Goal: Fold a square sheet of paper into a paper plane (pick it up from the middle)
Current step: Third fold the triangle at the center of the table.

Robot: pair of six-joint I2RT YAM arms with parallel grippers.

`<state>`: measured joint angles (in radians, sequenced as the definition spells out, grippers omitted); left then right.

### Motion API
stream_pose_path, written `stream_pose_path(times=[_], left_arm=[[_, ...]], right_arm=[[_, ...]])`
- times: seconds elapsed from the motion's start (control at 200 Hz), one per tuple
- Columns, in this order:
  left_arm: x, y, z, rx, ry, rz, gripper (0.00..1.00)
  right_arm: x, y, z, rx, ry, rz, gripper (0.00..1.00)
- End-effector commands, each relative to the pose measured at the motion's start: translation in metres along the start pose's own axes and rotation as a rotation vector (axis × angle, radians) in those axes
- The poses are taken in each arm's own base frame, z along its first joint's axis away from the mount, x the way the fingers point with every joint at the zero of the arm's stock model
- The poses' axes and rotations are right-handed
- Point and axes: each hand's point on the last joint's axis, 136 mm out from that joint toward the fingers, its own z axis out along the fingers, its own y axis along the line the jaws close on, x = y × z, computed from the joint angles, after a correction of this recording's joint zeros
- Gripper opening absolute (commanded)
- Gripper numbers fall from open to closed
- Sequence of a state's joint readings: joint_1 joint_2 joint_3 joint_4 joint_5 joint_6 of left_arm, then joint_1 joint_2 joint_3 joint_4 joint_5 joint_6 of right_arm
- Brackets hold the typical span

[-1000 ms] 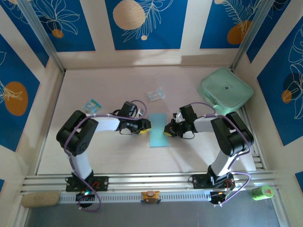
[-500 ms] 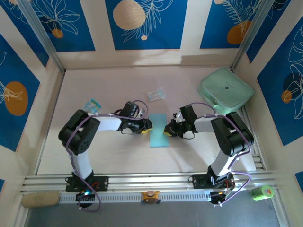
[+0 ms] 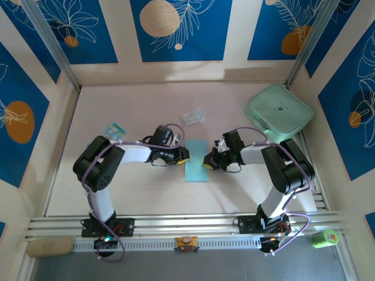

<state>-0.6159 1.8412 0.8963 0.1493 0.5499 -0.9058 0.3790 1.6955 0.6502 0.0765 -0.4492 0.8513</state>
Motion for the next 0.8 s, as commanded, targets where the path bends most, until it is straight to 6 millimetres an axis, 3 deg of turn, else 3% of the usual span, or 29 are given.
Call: stream_pose_path(times=[0.0, 0.125, 0.325, 0.595, 0.79], left_arm=[[0.004, -0.008, -0.004, 0.033, -0.004, 0.013, 0.22], [0.004, -0.011, -0.006, 0.044, -0.009, 0.019, 0.11], [0.008, -0.014, -0.010, 0.062, -0.004, 0.031, 0.05], [0.026, -0.002, -0.021, 0.072, 0.029, 0.023, 0.02], [0.030, 0.008, -0.033, 0.083, 0.023, 0.000, 0.02]], right_arm=[[0.018, -0.020, -0.001, 0.051, 0.042, 0.080, 0.06], [0.018, -0.009, -0.003, 0.010, 0.040, 0.058, 0.07], [0.022, 0.014, -0.012, -0.027, 0.009, -0.020, 0.12], [0.032, 0.022, -0.023, 0.063, -0.065, -0.093, 0.33], [0.039, 0.033, -0.034, 0.173, -0.177, -0.208, 0.42]])
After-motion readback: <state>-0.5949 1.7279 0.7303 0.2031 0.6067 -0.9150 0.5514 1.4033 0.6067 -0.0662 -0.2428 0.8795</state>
